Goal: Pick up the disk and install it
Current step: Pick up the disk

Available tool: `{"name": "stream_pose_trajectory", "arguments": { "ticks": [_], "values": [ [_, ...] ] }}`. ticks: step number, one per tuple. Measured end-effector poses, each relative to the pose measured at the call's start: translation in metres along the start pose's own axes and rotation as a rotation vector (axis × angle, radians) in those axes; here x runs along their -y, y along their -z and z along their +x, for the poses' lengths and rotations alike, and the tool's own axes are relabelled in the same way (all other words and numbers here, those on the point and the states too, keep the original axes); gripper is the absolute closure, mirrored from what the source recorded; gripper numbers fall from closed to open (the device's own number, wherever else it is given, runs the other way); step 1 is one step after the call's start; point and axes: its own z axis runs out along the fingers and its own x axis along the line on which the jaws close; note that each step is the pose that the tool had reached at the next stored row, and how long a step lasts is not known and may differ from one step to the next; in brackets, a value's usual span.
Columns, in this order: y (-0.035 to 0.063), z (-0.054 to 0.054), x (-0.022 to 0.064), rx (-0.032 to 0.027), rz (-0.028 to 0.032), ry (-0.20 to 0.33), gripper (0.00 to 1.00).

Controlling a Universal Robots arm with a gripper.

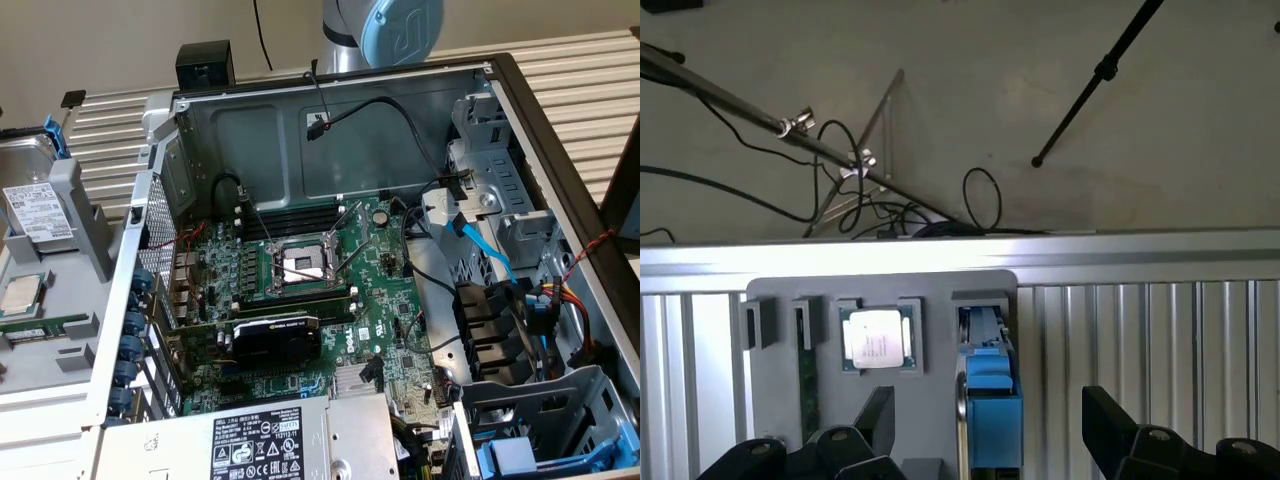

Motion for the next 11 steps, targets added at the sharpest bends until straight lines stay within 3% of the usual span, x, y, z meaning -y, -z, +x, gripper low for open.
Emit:
{"name": "stream_pose_trajectory", "arguments": {
  "ticks": [4,8,11],
  "values": [
    [-0.0009,-0.0002,0.0092,0.0006,-0.0081,0.0,0.17],
    [-0.0049,0.0017,0.01,0.0091,-0.0191,0.0,0.17],
    [-0.0087,0.002,0.01,0.0152,-0.023,0.001,0.17]
  ]
}}
